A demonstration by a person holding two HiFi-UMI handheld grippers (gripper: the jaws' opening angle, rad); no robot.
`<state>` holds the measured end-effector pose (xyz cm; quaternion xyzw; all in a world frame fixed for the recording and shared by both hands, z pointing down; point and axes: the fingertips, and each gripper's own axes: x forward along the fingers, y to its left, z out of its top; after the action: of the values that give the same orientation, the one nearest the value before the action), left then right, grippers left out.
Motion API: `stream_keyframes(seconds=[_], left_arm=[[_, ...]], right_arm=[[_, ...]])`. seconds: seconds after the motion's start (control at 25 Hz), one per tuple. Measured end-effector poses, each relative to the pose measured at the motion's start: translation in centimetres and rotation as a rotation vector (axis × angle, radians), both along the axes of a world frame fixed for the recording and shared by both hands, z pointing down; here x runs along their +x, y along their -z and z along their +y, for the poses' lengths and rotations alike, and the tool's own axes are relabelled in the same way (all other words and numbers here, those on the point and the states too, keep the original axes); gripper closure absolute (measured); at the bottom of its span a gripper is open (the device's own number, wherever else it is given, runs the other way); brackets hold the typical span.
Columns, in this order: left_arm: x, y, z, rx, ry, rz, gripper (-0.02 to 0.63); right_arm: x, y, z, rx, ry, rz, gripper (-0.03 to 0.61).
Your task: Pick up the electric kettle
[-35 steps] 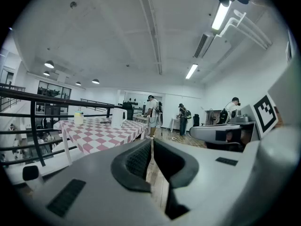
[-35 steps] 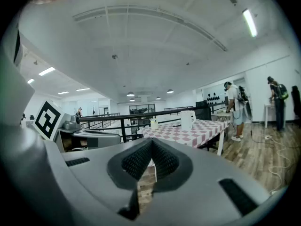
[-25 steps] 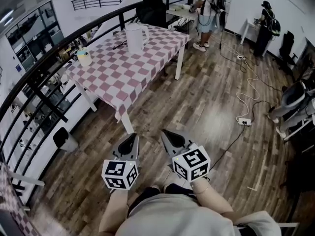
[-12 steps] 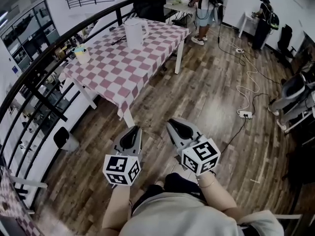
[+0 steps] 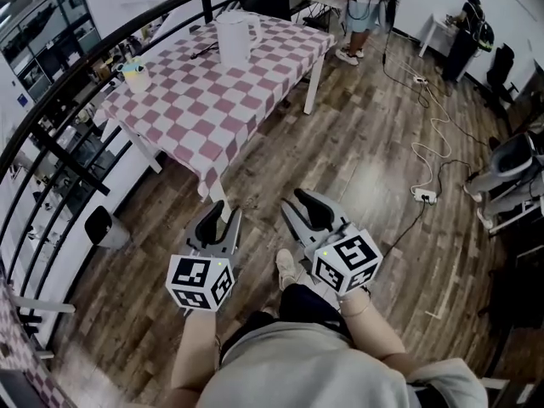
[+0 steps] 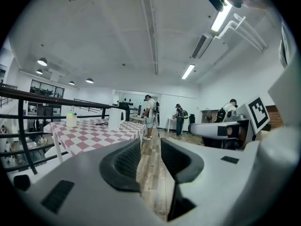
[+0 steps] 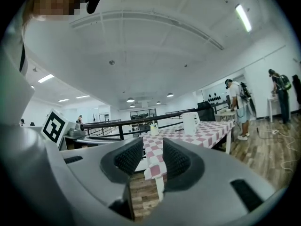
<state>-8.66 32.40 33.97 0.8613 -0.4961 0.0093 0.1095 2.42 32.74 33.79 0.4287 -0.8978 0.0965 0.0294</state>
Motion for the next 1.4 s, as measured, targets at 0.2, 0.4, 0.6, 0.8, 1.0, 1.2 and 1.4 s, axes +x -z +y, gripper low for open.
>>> stream_keyframes(seconds=[0.2, 0.4, 0.6, 0.8, 1.0, 1.2, 1.4], left_arm=[[1.3, -2.9, -2.4, 0.025, 0.016, -0.006, 0.469], [1.7, -1.9, -9.3, 0.028, 0.084, 0.012, 0.469], [3.2, -1.4, -14.9, 0.037, 0.127, 0.043, 0.469], [4.5, -1.9, -18.5, 0.024, 0.148, 0.074, 0.469], [5.4, -2.8, -21.0, -0.014, 0.134, 0.078, 0.469], [5.4, -3.2, -23.9, -0.013, 0.131, 0.083, 0.468], [5.1, -4.2, -27.9, -0.028, 0.113, 0.086, 0.469]], right_arm=[[0.9, -4.5, -2.7, -0.009, 0.069, 0.002, 0.423], [2.5, -3.8, -9.7, -0.018, 0.082, -0.011, 0.423], [4.4, -2.7, -15.4, 0.003, 0.123, 0.014, 0.422], [5.3, -3.1, -19.0, -0.012, 0.164, 0.017, 0.422], [6.0, -4.0, -20.9, -0.057, 0.19, -0.005, 0.43], [6.8, -4.7, -23.9, -0.066, 0.166, 0.009, 0.43], [6.5, -5.6, -27.8, -0.076, 0.159, 0.018, 0.43]])
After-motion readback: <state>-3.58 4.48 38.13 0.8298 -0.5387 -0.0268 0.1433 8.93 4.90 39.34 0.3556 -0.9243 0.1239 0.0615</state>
